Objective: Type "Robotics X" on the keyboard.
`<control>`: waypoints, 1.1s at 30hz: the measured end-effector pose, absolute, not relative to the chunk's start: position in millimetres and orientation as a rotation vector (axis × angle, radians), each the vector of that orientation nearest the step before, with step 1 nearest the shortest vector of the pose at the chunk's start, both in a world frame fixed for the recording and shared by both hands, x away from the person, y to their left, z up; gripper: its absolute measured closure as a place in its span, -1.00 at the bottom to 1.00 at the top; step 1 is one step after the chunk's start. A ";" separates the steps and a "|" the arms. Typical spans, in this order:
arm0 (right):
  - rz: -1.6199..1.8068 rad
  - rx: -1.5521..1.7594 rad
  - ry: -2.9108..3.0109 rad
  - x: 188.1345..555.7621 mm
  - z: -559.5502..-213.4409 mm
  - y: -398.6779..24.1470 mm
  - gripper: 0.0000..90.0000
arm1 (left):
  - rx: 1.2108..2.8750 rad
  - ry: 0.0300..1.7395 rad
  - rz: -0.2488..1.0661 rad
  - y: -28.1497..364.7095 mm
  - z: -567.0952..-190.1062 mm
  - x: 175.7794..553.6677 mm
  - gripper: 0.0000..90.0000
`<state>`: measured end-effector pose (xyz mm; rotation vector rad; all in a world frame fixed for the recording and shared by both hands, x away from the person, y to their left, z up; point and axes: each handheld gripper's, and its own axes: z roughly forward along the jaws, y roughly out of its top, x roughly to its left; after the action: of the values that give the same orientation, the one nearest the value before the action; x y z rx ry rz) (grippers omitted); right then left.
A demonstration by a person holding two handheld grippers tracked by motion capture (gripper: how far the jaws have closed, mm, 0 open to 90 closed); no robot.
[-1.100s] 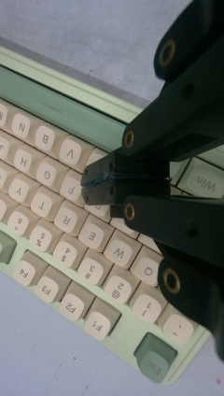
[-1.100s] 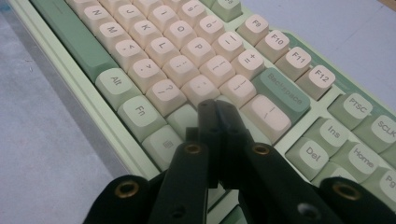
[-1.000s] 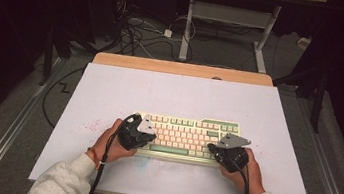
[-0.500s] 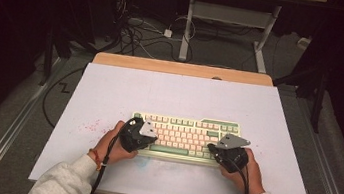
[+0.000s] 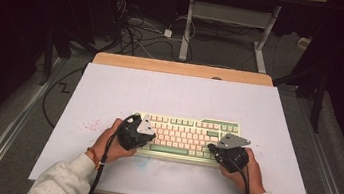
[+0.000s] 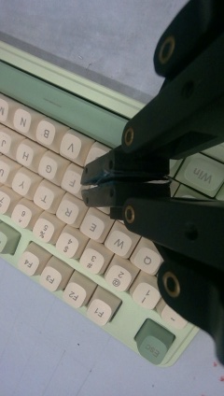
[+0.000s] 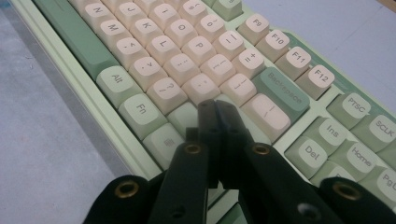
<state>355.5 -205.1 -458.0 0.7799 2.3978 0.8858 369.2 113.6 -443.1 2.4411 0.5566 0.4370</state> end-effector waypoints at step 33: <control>0.990 0.771 2.330 348.4 -444.6 -206.5 0.78 | 2.276 0.619 0.600 124.4 -433.2 363.0 -0.42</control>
<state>348.4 -206.5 -444.6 0.7714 2.3300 0.9898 363.0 124.4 -433.2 2.2764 0.6194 0.6000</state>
